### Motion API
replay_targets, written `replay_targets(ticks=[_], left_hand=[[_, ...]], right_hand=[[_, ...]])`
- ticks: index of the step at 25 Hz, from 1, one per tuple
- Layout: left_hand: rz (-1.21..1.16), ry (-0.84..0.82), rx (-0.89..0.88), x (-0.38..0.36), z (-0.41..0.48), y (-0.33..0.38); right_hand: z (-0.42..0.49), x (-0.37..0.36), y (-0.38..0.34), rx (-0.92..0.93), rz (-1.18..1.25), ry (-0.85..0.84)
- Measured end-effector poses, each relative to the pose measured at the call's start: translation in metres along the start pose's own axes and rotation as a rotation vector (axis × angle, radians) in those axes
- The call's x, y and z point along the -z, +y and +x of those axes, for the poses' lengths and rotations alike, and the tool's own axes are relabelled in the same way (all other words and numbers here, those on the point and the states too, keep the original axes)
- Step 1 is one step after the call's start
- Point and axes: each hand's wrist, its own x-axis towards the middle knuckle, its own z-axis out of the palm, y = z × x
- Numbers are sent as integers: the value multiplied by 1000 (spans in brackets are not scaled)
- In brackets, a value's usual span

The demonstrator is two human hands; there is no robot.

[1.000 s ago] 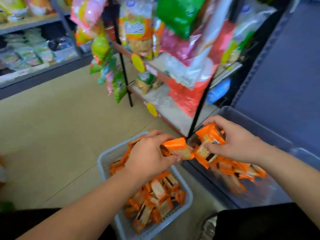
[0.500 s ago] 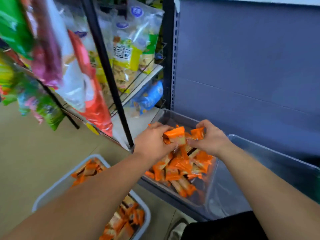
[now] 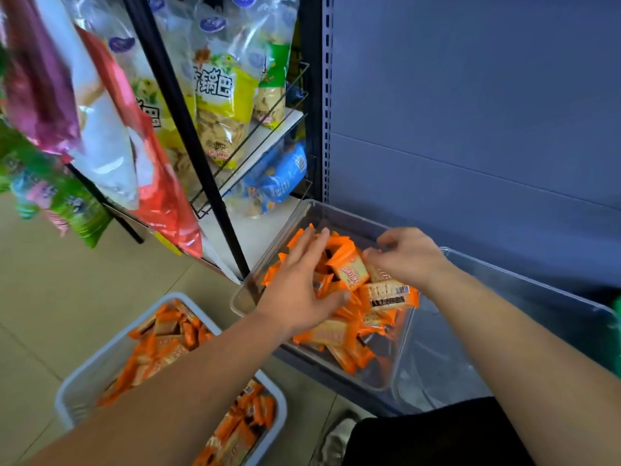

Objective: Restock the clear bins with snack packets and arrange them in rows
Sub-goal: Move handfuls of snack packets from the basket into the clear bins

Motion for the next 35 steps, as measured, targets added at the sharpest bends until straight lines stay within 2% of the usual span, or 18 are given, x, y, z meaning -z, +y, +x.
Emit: replay_targets(ticks=[2, 4, 6, 11, 15, 20, 23, 31, 35], left_hand=[[68, 114, 7, 3, -9, -7], [109, 74, 51, 8, -20, -13], [175, 33, 83, 14, -35, -20], [20, 73, 167, 38, -96, -31], [-43, 146, 328, 56, -167, -82], [-89, -30, 675, 55, -246, -178], [-56, -42, 793, 62, -254, -235], [-15, 15, 986, 82, -233, -362], [-13, -67, 980, 79, -222, -401]], right_hand=[[-8, 3, -6, 6, -60, 69], [-18, 3, -17, 47, -91, 115], [-31, -5, -34, 133, -117, 87], [-70, -52, -78, 327, -319, -135], [-95, -103, -113, 432, -455, -266], [-102, -218, -142, 480, -581, -514], [-88, -283, -160, 477, -593, -627], [-7, -417, -192, 369, -254, -552], [24, -459, -196, 393, -248, -464]])
